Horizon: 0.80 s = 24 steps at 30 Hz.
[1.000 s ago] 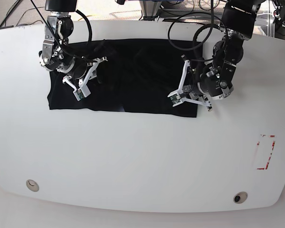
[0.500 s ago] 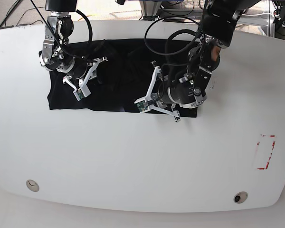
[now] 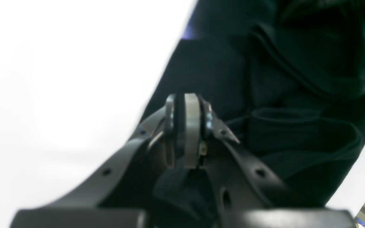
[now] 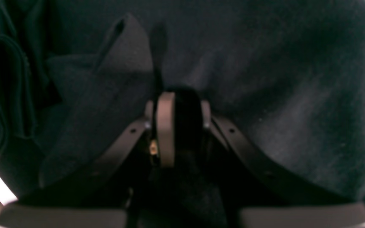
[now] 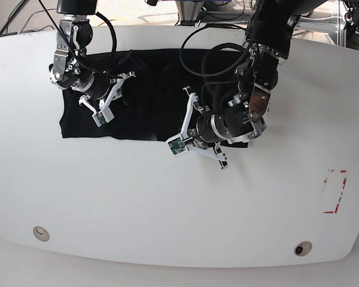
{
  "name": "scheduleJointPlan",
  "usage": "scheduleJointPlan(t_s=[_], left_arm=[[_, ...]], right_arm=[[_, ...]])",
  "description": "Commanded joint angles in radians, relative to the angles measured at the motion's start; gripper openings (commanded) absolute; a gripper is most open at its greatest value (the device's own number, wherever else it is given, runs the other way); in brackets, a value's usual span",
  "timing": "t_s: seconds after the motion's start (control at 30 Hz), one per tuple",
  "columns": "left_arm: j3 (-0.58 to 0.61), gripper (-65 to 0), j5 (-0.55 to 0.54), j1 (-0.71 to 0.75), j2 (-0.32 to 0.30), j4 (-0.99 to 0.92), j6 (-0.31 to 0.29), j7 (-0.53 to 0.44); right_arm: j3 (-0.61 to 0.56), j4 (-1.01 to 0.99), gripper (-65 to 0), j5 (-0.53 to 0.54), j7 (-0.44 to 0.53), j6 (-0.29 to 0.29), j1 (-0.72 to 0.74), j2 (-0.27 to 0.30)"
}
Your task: Layout the t-shirt on the table in an organized manner, then fold the t-shirt properly
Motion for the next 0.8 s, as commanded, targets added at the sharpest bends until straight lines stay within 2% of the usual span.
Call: scheduleJointPlan(t_s=[0.0,0.13,0.27,0.43,0.77], left_arm=[[-0.033,-63.1,-0.001,-0.016,-0.036,0.034,-0.001,0.038],[-0.073,-63.2,-0.002,0.010,-0.094,0.037,-0.001,0.049],[-0.109,-63.2,-0.001,0.065,-0.170,0.038,-0.001,0.023],[-0.148,-63.1,0.001,0.103,-0.226,0.032,-0.001,-0.019],[-0.152,-62.9,0.001,0.131,-0.237,-0.004,-0.001,-0.043]], right_arm=[[0.001,0.007,-54.9,-0.006,-0.012,-0.002,0.002,0.005],[0.001,0.007,-54.9,-0.006,-0.012,-0.002,0.002,0.005],[0.001,0.007,-54.9,-0.006,-0.012,-0.002,0.002,0.005],[0.001,0.008,-54.9,-0.006,-0.012,-0.002,0.002,-0.010],[0.001,0.007,-54.9,-0.007,-0.012,-0.002,0.002,-0.013]])
